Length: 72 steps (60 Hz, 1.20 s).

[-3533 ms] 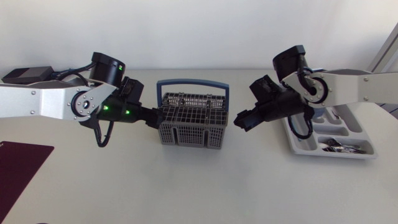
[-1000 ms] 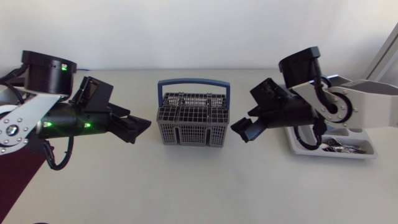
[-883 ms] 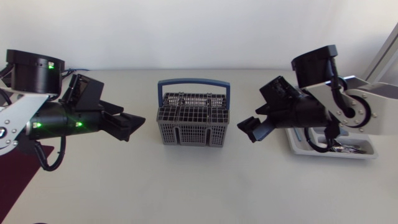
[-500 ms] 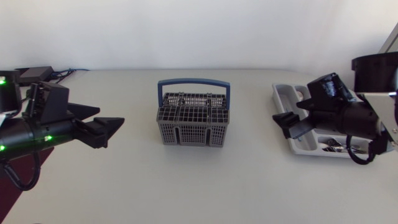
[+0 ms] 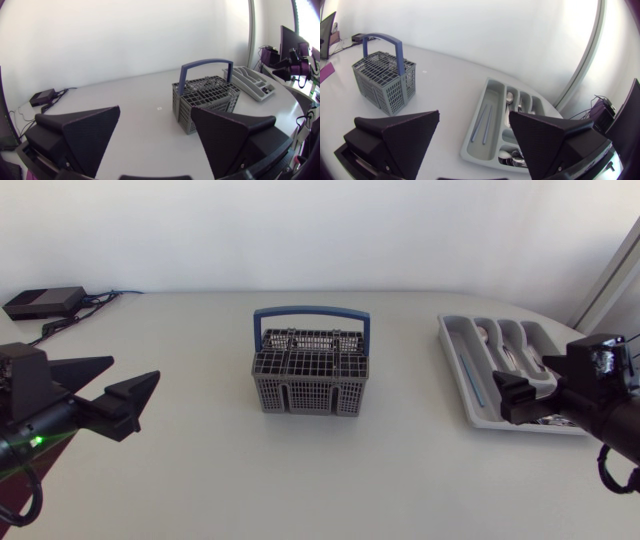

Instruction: Transfer all utensils from the basket to the drawer tray.

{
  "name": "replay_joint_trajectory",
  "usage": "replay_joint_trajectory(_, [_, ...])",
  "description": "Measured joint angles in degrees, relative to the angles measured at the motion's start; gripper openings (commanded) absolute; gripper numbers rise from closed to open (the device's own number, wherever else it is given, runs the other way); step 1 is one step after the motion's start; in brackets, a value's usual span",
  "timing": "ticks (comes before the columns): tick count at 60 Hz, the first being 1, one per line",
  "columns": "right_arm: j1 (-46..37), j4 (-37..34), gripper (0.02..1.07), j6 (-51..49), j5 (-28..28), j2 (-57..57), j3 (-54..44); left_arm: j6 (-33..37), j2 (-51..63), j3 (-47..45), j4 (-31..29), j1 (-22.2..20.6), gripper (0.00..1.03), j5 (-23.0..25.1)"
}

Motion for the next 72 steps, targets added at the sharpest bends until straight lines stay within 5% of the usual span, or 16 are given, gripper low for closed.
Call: replay_joint_trajectory(72, [3.2,2.5,1.02,13.6,4.9,-37.5,-21.3,-7.8,-29.8,-22.3,6.8,0.4,0.96,-14.2])
